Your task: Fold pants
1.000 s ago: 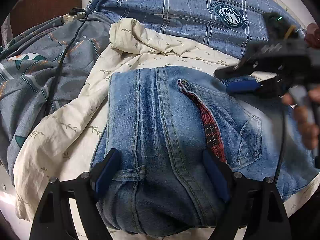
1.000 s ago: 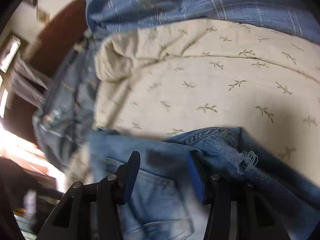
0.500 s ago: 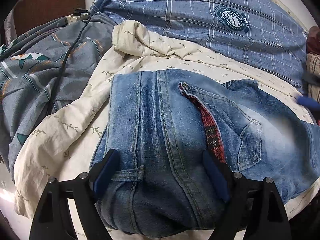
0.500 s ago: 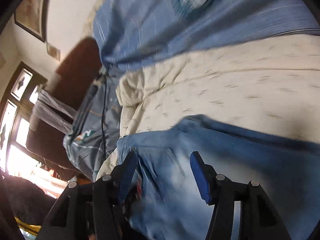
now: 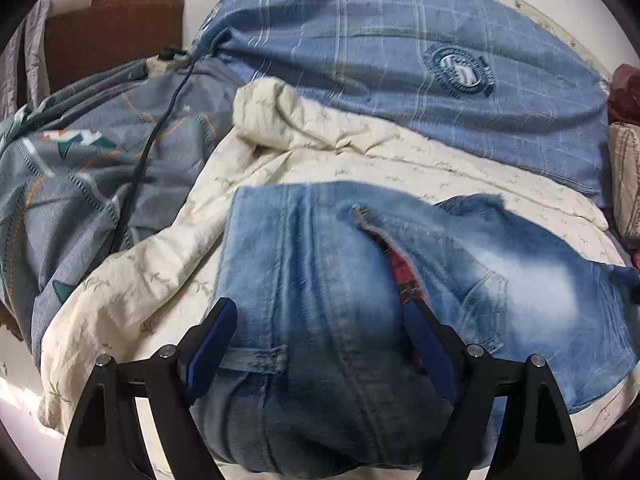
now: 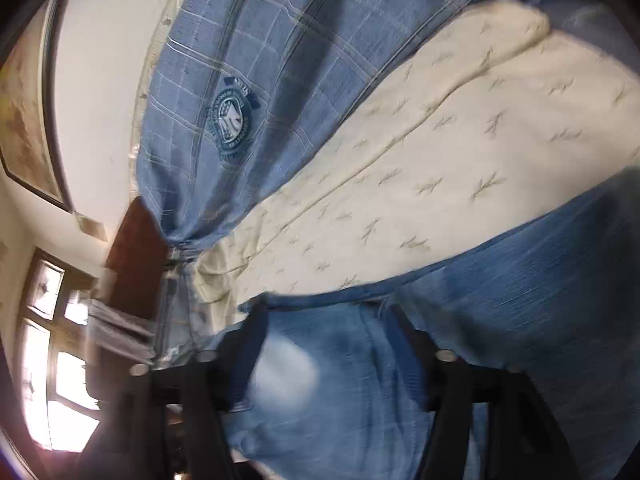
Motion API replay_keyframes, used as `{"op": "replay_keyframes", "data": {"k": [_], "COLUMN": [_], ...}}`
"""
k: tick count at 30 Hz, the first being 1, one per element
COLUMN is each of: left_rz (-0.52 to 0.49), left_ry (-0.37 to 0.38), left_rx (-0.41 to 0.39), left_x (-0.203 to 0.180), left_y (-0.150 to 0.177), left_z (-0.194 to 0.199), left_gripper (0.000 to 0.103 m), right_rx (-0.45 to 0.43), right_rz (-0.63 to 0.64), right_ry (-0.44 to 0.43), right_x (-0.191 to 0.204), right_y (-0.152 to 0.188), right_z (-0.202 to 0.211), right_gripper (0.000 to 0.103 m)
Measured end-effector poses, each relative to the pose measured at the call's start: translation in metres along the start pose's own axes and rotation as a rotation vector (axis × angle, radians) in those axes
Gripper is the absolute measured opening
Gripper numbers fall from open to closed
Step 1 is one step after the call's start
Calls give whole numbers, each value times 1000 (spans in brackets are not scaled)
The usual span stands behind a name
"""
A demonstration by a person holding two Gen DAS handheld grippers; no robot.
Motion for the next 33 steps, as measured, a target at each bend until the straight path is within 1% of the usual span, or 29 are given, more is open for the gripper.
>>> {"op": "replay_keyframes", "data": {"k": [1,2,4,6,7,9,11,12,13,14,15,16,17,18,19,20,21,22,23,24,27,29,30,31,32,33], "left_rz": [-15,-35,-62,-97,-115,-144,-161,-165,-174,-186,-200,-217,-232,-252,-265,-271,-278,-288,-292,-287,-285,-277,-270,-265,-272,-278], "left_ry": [6,14,26,62,76,117,196,227,288,321,335,357,384,389,375,355,348,334,302,238,185,164,161,157,148,142], "left_rx": [-10,-21,-50,-67,-75,-70,-40,-25,6,25,30,37,54,78,102,126,147,184,205,227,222,221,223,220,210,204], "left_x": [-4,-10,-21,-38,-46,-67,-98,-108,-127,-142,-155,-171,-186,-199,-206,-214,-219,-225,-227,-224,-223,-223,-223,-222,-223,-223], "left_y": [-2,-4,-9,-13,-15,-19,-24,-26,-29,-31,-36,-42,-45,-46,-47,-48,-47,-44,-42,-38,-42,-44,-44,-43,-43,-43], "left_z": [2,5,14,23,26,29,26,23,17,13,8,1,-8,-19,-31,-46,-58,-73,-83,-94,-101,-104,-105,-105,-105,-104], "left_gripper": [86,86,86,86,86,86,86,86,86,86,86,86,86,86,86,86,86,86,86,86,87,87,87,87,88,88], "right_rx": [46,74,19,-45,-49,-28,-16,-2,15,14,4,-13,-37,-61,-101,-119,-133,-127,-100,-83,-28,46,77,109,115,105], "right_rz": [-9,-21,-34,-19,-15,11,35,24,9,8,17,35,59,81,108,129,166,193,190,185,229,221,231,256,274,290], "right_ry": [87,80,42,-50,-77,-76,-6,15,15,39,64,66,78,108,171,210,269,320,338,343,357,327,324,328,342,374], "right_x": [-18,-25,-20,-2,4,10,5,-2,-10,-18,-27,-32,-35,-39,-48,-53,-61,-73,-85,-92,-104,-106,-107,-106,-105,-106], "right_y": [2,3,-7,-12,-11,-6,0,0,1,0,-2,-5,-10,-15,-22,-26,-31,-35,-36,-36,-35,-28,-24,-17,-13,-13], "right_z": [-12,-18,-1,24,32,37,35,31,30,33,39,51,63,75,94,105,117,125,127,125,116,96,87,80,78,78], "right_gripper": [71,70,71,71,71,71,71,71,71,71,71,71,71,71,71,71,71,71,71,71,71,69,65,50,43,37]}}
Point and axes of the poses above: each gripper's, at about its wrist camera, not at the fingertips, and z roughly against the way its jaws point, x to its left, y to its underside, the point moved 9 cm from there along -z, roughly the way its jaws point, and after that the axes turned 4 degrees about -z, right-handed, at the moved point
